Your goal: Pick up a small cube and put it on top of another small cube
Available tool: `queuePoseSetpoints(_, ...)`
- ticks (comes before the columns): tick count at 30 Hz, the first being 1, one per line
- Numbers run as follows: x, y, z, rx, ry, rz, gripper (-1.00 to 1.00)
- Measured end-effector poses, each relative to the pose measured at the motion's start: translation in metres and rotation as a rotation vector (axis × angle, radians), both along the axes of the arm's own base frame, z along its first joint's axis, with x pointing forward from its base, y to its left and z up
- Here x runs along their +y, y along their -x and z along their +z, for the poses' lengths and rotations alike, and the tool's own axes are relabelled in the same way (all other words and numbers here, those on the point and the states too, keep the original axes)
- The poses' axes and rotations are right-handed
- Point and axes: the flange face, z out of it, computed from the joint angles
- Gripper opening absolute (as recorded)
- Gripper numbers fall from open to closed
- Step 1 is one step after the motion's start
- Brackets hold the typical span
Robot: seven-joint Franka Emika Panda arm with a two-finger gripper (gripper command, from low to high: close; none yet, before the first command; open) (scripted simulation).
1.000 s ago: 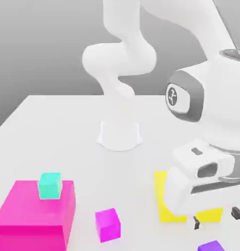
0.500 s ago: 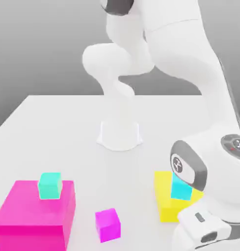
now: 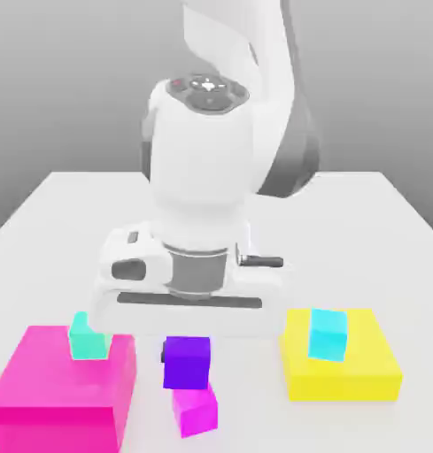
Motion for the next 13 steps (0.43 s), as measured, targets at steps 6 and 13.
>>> queuePoseSetpoints(6,-0.071,0.068,0.02,-0.015,-0.076,-0.123,-1.0)
queuePoseSetpoints(13,-0.076,0.074,-0.028,-0.017,-0.083,-0.133,1.0)
